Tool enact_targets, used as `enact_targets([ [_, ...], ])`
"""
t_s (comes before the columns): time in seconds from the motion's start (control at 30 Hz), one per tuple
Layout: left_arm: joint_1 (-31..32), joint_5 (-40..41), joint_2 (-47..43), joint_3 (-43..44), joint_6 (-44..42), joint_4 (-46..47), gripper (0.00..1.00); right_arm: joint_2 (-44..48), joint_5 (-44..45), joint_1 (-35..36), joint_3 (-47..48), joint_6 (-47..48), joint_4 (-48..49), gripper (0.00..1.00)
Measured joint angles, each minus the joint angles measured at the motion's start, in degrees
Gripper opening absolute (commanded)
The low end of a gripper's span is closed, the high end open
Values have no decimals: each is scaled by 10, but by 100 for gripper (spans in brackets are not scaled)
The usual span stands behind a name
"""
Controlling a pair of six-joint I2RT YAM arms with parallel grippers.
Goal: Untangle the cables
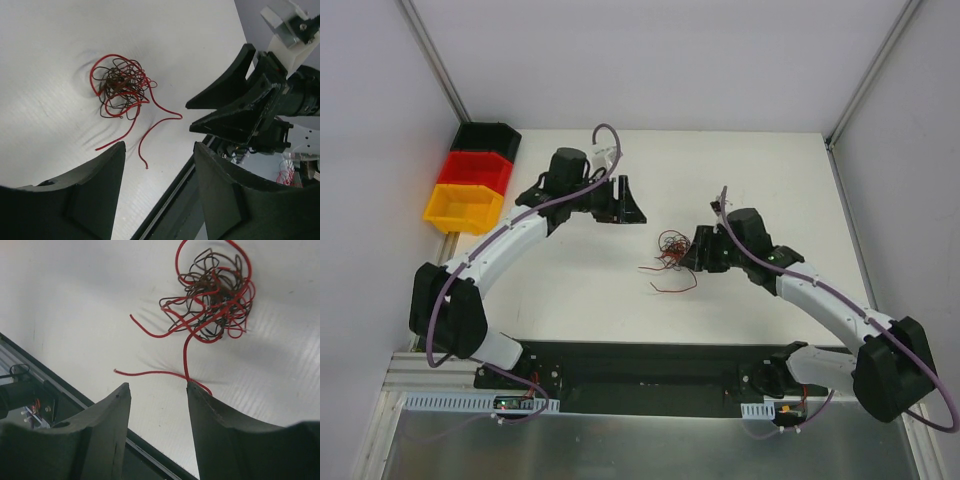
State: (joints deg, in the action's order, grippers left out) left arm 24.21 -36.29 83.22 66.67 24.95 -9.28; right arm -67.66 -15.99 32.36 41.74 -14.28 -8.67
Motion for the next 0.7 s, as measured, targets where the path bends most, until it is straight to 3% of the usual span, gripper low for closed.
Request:
enact_targets([
  [0.1,25,-15,20,13,0,-7,52,10,10,-19,0,-4,-10,51],
  [0.2,56,-26,39,19,0,-8,59,11,28,-41,0,-25,-32,51],
  [0.37,131,-19,79,24,0,-12,59,15,33,-99,-1,-64,-49,50],
  [0.43,164,-2,98,28,3,-16,55,18,31,-120,-5,-73,-53,50],
  [0.7,225,100,183,68,105,-23,59,77,31,-156,-54,-80,-62,50],
])
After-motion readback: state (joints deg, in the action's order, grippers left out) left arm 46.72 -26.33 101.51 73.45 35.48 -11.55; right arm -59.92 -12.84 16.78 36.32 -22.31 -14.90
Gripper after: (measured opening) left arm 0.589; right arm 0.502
